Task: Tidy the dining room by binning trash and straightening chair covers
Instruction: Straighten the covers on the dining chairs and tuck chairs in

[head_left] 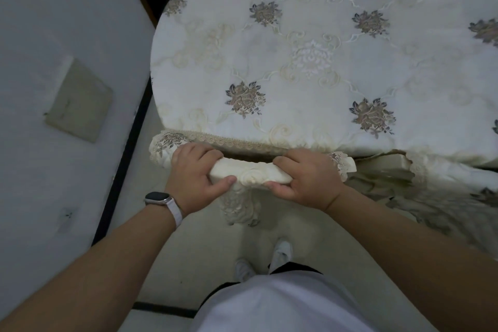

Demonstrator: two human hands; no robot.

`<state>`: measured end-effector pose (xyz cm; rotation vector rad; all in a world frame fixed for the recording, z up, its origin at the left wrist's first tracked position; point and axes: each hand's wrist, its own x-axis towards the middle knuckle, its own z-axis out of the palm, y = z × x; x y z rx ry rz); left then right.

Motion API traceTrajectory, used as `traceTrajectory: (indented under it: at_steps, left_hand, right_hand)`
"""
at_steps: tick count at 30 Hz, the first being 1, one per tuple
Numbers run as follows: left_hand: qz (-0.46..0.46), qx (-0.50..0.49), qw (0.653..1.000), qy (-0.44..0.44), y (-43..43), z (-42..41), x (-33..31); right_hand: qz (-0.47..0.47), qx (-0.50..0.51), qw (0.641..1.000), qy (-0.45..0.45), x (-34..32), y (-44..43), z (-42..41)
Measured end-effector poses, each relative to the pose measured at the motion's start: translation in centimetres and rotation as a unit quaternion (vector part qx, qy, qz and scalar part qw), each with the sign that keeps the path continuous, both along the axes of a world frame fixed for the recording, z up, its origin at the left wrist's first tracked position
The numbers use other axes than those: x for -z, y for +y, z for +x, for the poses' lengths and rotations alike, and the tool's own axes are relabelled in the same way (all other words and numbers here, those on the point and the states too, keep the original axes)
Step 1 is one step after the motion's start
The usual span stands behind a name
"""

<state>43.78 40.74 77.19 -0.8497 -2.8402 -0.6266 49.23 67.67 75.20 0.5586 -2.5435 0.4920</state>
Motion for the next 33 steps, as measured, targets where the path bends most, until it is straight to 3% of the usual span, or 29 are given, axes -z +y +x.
traceTrajectory:
  at_steps: [12, 22, 33]
  left_hand:
    - [0.024, -0.013, 0.998, 0.050, 1.2, -0.3, 0.9]
    - [0.007, 0.018, 1.000, -0.005, 1.3, 0.4, -0.6]
    - [0.053, 0.193, 0.979, 0.024, 6.3, 2.9, -2.4]
  right_hand:
    - [0.021, -0.003, 1.000, -0.020, 0.4, 1.3, -1.1]
    - [0.053, 0.022, 0.995, -0.086, -0.6, 0.8, -0.1]
    - [0.075, 0.233, 0.964, -0.106, -4.0, 0.2, 8.1]
